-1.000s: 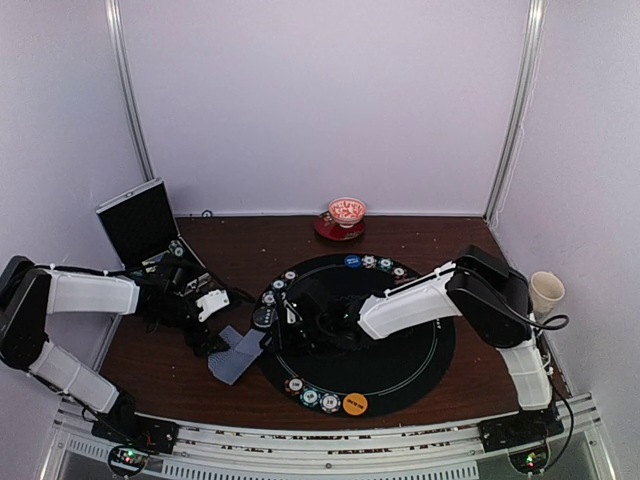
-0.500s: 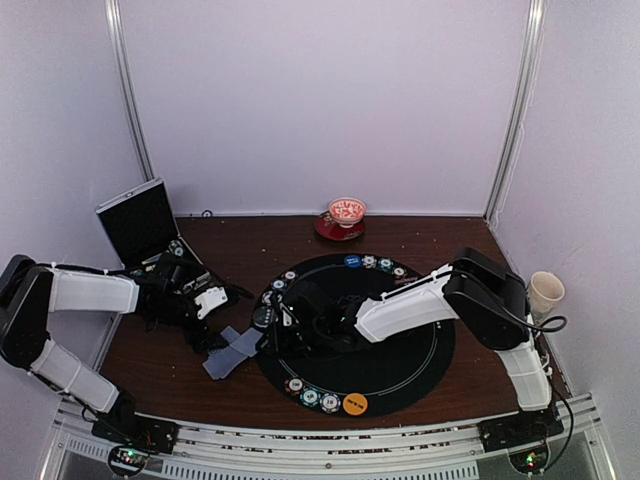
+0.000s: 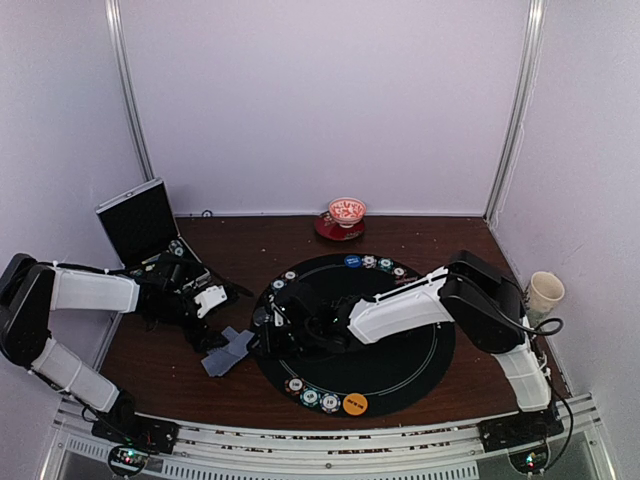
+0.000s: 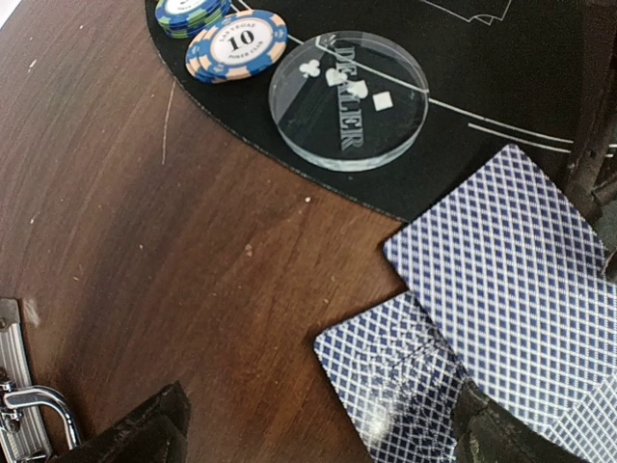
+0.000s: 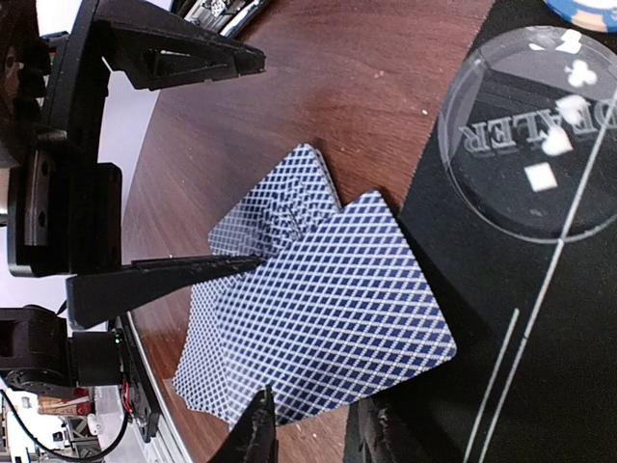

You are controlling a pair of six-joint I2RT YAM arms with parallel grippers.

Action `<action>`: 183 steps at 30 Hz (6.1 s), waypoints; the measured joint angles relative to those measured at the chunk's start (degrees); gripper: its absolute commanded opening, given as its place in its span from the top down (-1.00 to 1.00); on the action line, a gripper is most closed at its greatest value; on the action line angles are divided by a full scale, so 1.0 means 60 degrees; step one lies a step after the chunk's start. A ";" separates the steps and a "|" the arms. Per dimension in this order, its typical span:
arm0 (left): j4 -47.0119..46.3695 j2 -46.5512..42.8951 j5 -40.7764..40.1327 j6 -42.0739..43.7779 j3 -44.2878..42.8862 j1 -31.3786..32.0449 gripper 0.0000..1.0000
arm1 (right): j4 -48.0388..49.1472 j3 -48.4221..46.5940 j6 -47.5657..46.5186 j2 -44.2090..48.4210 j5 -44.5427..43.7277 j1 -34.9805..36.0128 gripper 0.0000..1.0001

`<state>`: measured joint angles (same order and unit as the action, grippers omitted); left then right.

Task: Distribute texas hold em gaming equipment
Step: Adjust the poker card at the center of the board.

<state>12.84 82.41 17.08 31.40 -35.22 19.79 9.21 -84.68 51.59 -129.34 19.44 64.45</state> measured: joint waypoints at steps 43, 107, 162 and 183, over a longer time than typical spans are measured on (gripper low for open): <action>-0.0404 0.0197 -0.0106 -0.0153 -0.0022 -0.0113 -0.96 | -0.1137 -0.1144 -0.0623 -0.0215 -0.0670 0.0579 0.45; -0.0386 0.0259 -0.0146 -0.0189 -0.0117 -0.0113 -0.96 | -0.1483 -0.1038 -0.2364 -0.0164 -0.0430 -0.0229 -0.63; -0.0386 0.0321 -0.0171 -0.0189 -0.0164 -0.0124 -0.96 | -0.0685 -0.0681 -0.2299 0.0288 0.0051 0.0262 -0.62; -0.0386 0.0324 -0.0168 -0.0189 -0.0168 -0.0124 -0.96 | -0.0867 -0.0772 -0.2342 0.0280 -0.0178 0.0412 -0.63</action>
<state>10.52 84.36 16.08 30.26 -36.23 19.05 4.01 -89.32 37.54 -127.66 18.37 66.92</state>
